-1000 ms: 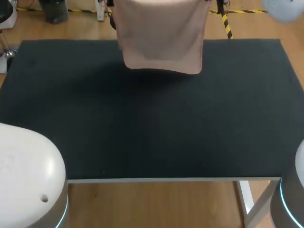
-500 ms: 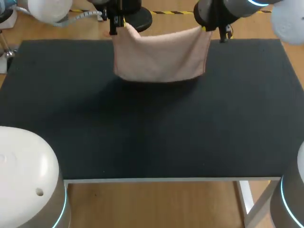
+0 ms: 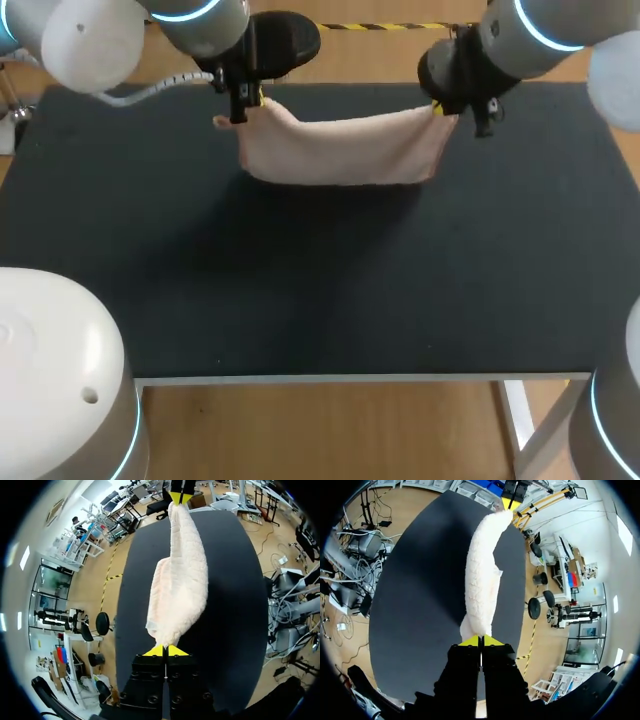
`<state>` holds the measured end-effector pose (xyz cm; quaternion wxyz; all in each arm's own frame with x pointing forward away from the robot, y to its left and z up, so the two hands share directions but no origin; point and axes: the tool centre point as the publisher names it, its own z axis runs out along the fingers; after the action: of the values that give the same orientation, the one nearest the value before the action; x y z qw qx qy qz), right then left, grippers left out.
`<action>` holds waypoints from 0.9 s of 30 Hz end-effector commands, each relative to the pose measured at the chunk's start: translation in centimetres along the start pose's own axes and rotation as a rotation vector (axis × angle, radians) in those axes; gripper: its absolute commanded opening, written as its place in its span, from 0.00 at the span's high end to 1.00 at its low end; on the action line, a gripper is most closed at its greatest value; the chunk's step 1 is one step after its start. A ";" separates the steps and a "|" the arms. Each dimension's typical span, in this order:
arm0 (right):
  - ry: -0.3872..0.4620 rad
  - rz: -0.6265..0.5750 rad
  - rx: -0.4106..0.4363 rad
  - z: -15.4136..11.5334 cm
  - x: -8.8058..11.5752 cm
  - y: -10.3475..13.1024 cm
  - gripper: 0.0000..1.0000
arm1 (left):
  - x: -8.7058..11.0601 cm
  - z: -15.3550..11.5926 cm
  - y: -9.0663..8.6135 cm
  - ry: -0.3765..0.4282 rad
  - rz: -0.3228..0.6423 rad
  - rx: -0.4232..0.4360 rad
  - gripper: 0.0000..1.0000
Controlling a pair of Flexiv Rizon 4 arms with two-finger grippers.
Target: Fold the towel
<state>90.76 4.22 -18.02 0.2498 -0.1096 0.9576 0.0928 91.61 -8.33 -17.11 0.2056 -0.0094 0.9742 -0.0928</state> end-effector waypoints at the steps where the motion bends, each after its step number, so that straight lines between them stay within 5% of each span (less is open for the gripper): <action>1: 0.026 0.027 0.022 2.5 0.6 -0.5 1.00 | 0.0 2.1 0.1 0.047 -0.009 -0.012 1.00; 12: 0.122 0.132 0.099 10.2 2.8 -2.0 1.00 | 0.5 9.4 0.9 0.211 -0.029 -0.025 1.00; 27: 0.094 0.200 0.240 19.2 -0.2 -5.1 1.00 | -3.1 19.0 2.7 0.335 -0.063 -0.085 1.00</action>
<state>98.60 3.06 -32.29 0.2131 0.0100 0.9769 0.0075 99.92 -8.01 -31.04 0.0890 -0.0362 0.9934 -0.0631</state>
